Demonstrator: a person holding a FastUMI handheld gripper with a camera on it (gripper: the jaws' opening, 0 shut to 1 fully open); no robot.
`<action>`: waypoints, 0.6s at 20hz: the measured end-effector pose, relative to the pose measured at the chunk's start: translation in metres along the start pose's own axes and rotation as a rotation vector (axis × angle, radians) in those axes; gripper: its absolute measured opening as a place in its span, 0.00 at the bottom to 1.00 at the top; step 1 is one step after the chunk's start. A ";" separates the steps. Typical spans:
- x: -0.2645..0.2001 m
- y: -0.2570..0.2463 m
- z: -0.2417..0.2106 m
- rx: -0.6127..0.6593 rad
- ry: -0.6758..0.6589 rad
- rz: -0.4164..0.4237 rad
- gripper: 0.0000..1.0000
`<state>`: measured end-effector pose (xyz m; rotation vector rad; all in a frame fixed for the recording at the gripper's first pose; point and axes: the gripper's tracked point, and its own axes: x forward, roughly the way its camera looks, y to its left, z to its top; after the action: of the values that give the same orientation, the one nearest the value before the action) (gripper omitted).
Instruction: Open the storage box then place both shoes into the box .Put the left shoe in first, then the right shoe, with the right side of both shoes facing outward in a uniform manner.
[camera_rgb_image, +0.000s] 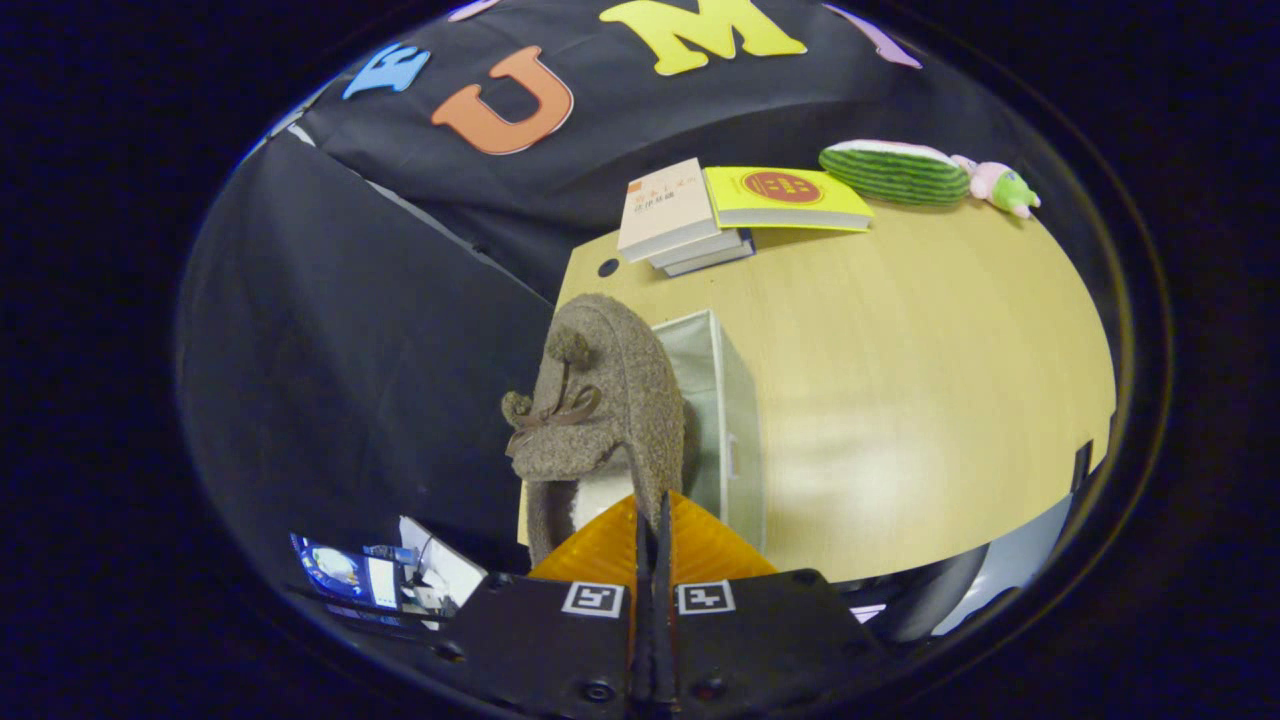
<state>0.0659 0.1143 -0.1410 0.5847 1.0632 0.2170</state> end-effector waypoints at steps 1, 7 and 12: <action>0.008 0.001 0.000 0.037 -0.016 -0.009 0.06; 0.031 -0.017 -0.010 0.131 -0.030 -0.102 0.06; 0.029 -0.010 -0.008 0.131 -0.052 -0.061 0.14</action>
<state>0.0721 0.1214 -0.1715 0.6709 1.0482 0.0789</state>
